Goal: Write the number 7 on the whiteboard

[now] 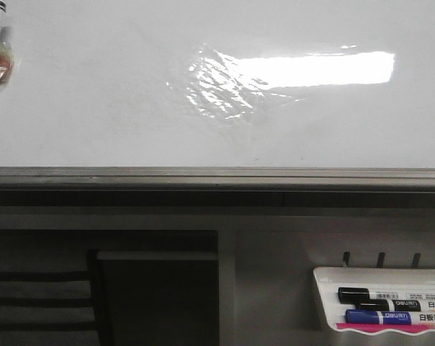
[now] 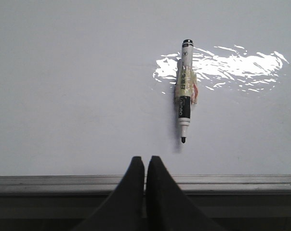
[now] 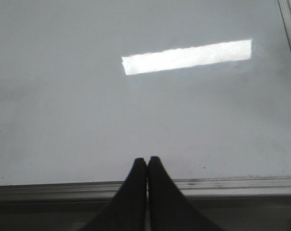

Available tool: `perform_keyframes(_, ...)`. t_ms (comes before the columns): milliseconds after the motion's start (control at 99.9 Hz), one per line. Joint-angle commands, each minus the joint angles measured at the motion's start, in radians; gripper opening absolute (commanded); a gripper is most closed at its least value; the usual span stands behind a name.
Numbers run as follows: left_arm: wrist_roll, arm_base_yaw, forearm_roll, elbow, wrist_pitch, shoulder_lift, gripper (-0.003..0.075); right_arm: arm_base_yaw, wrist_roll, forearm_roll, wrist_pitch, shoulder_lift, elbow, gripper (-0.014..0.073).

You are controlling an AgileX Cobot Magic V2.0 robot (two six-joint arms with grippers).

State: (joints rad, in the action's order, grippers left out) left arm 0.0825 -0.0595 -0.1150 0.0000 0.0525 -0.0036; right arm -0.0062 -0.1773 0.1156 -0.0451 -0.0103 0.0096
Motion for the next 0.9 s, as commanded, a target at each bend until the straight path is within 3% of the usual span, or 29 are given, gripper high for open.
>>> perform_keyframes(0, -0.01, 0.004, -0.002, 0.035, -0.079, -0.031, -0.002, -0.005, 0.004, -0.002, 0.076, -0.021, 0.03, -0.0071)
perform_keyframes(891, -0.01, 0.004, -0.007, 0.035, -0.102, -0.031, -0.002, -0.005, 0.004, -0.002, 0.089, -0.021, 0.03, -0.0071)
